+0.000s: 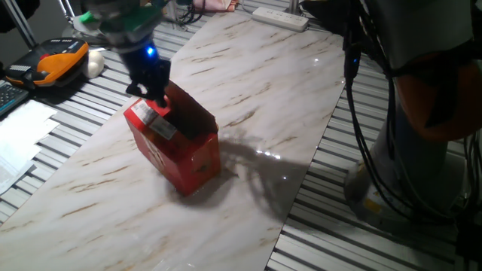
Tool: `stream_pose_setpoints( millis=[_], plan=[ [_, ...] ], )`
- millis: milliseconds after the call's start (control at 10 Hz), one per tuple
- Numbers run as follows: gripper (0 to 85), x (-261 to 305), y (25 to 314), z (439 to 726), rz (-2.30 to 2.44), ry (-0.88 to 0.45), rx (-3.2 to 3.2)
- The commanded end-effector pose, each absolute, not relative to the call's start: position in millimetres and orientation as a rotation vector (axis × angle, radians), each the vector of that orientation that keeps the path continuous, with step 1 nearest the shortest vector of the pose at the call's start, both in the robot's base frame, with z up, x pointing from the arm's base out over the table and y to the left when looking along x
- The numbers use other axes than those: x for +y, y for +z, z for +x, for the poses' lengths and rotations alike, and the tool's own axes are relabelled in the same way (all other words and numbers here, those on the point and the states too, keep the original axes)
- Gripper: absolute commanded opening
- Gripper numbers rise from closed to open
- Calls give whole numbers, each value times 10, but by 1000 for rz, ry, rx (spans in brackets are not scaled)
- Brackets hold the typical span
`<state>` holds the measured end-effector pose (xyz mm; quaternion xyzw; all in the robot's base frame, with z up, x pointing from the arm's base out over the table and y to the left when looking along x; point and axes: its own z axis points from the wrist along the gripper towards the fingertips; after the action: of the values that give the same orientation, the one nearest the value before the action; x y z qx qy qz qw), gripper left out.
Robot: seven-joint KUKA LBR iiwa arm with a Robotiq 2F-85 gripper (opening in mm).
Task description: Cover the box
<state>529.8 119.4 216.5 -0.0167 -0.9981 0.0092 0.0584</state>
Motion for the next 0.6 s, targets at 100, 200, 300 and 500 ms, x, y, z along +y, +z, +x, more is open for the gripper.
stream_pose_setpoints(
  millis=[100, 200, 300, 500],
  plan=[
    [0, 1045, 2243, 5256, -18, 31, -3024],
    [0, 1005, 2270, 5237, -11, 27, -3022],
    [0, 975, 2296, 5213, -6, 32, -3022],
    [0, 922, 2340, 5159, -2, 37, -3021]
  ],
)
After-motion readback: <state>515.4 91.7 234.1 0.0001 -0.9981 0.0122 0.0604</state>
